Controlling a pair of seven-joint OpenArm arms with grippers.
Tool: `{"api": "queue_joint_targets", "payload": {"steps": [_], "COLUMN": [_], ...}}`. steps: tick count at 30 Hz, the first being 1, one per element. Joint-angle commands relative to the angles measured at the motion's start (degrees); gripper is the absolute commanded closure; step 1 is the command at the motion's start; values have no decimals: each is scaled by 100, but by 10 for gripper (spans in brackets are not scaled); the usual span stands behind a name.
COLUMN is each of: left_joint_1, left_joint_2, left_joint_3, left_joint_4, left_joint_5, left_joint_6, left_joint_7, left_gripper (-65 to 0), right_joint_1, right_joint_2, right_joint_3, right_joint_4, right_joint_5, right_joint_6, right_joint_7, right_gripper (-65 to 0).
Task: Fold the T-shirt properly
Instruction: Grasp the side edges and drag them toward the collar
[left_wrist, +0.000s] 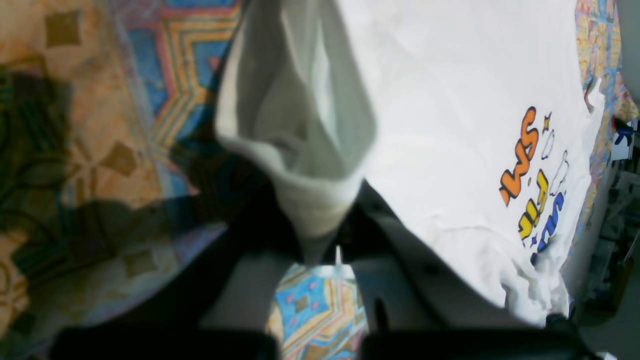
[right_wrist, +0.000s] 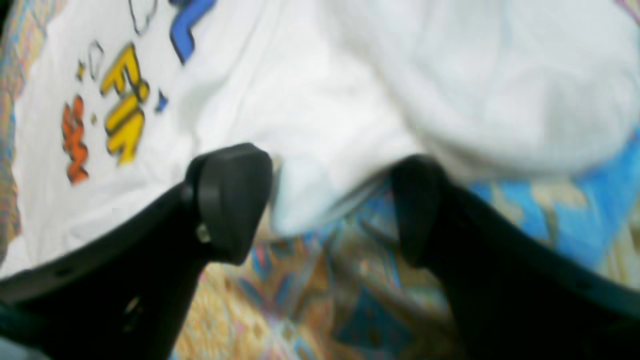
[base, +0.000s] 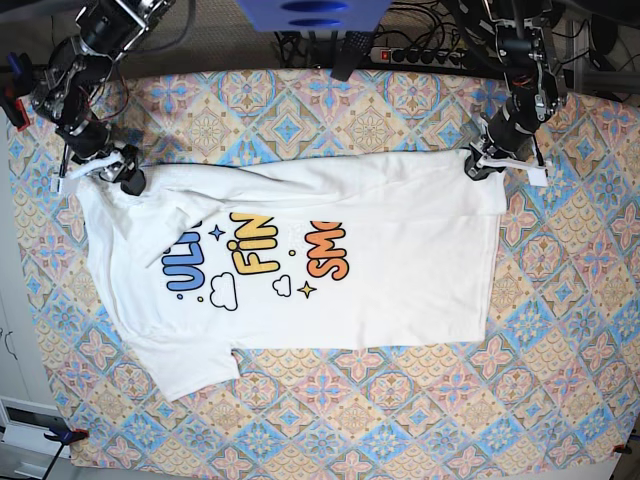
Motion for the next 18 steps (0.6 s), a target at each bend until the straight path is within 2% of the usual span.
{"api": "queue_joint_targets", "payload": {"steps": [1,11,14,18], "left_joint_1": [0,0,8,79], "left_joint_2": [-59,-208,-208,-208], "left_joint_3": [-22,-31,-31,-13], "left_joint_4": [78,78,78,78], "left_joint_5": [-19,-19,-19,-19], "left_joint_6": [6,6,6,6], "left_joint_7": [-9,-9,-9,-9], "left_gripper": [0,0,0,0], "right_joint_1": [107,379,370,344], "right_joint_2": [170,619,750,759], "right_joint_3": [-1,-1,7,104], "right_joint_4": [-57,-541,-541,-576], "right_joint_5": [-67,-67,-67,-85], "right_joint_6": [-32,-32,-32,-32], "right_joint_7": [-67,329,338,338], "right_gripper": [-412,-397,-297,-77]}}
